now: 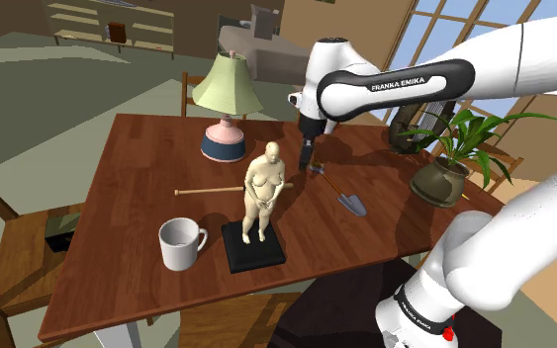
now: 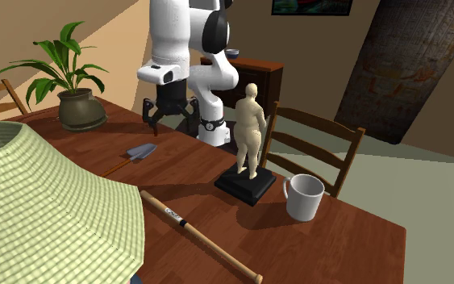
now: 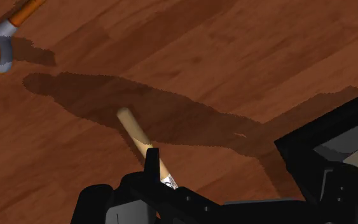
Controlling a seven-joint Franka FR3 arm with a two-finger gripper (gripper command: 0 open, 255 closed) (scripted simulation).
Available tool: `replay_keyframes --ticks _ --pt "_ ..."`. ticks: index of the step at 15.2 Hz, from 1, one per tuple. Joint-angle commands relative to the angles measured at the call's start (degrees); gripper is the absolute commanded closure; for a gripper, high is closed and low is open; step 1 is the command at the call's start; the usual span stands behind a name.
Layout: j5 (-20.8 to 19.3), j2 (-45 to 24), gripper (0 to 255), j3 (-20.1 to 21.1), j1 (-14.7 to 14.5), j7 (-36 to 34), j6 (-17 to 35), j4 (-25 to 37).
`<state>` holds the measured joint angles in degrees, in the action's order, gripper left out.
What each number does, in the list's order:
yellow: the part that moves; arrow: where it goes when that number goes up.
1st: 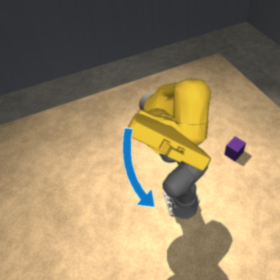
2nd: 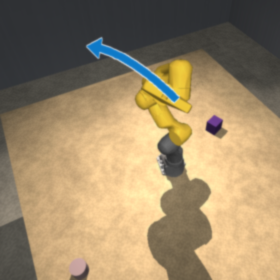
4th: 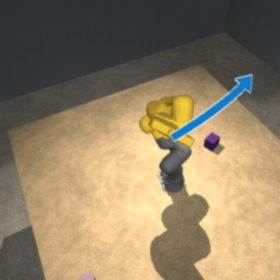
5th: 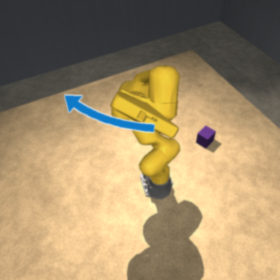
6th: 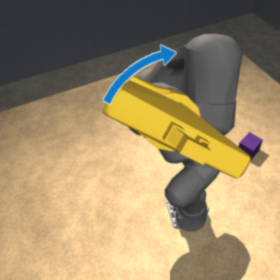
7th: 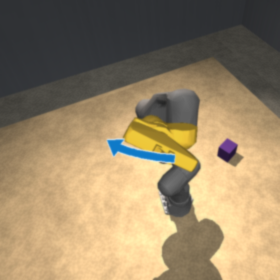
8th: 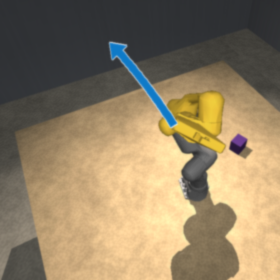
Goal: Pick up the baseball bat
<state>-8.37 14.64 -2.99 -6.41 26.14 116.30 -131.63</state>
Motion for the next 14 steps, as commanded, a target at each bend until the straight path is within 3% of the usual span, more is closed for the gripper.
replay_keyframes --ticks 1,14 --pt "-0.1 -4.1 0 -0.1 -0.5 2.7 3.2 1.6" --pt "-0.1 -29.5 0 2.0 -2.6 18.0 17.9 15.7"
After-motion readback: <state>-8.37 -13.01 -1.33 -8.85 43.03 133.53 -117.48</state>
